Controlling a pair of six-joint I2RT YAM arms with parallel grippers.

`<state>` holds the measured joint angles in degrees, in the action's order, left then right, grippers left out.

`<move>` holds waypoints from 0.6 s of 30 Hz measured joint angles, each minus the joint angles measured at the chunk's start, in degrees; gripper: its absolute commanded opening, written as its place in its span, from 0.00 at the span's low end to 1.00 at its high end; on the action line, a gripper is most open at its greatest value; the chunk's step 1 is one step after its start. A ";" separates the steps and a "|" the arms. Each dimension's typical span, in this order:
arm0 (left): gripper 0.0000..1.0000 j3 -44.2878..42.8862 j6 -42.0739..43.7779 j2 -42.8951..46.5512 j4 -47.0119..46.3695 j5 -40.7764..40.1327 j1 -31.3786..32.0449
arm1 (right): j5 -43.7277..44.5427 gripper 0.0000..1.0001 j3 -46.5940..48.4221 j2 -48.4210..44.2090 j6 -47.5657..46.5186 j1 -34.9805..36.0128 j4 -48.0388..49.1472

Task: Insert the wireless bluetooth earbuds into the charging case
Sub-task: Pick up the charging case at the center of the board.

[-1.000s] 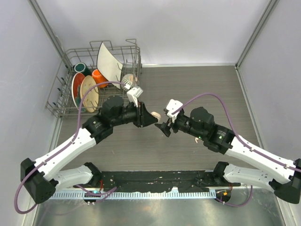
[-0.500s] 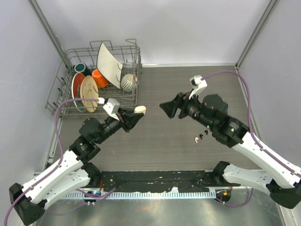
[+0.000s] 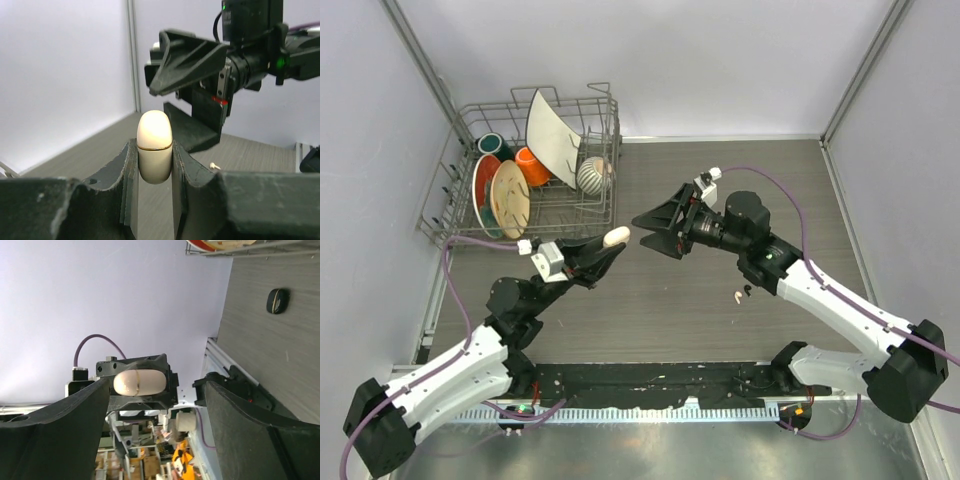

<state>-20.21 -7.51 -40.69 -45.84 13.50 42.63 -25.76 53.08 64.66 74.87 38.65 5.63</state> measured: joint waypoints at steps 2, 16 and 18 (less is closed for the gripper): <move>0.00 0.00 0.57 -0.26 -2.38 0.00 0.00 | -1.07 0.82 -0.81 0.26 2.43 0.00 0.96; 0.00 0.00 0.50 -3.82 -7.76 0.48 0.00 | -5.05 0.82 -1.55 1.49 9.01 1.22 10.73; 0.00 0.00 0.46 -4.02 -8.07 0.68 0.00 | -5.31 0.82 -1.55 2.21 9.20 1.84 11.06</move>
<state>-20.21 -7.05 -44.71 -53.91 14.17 42.63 -31.07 51.53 66.87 84.07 40.49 16.69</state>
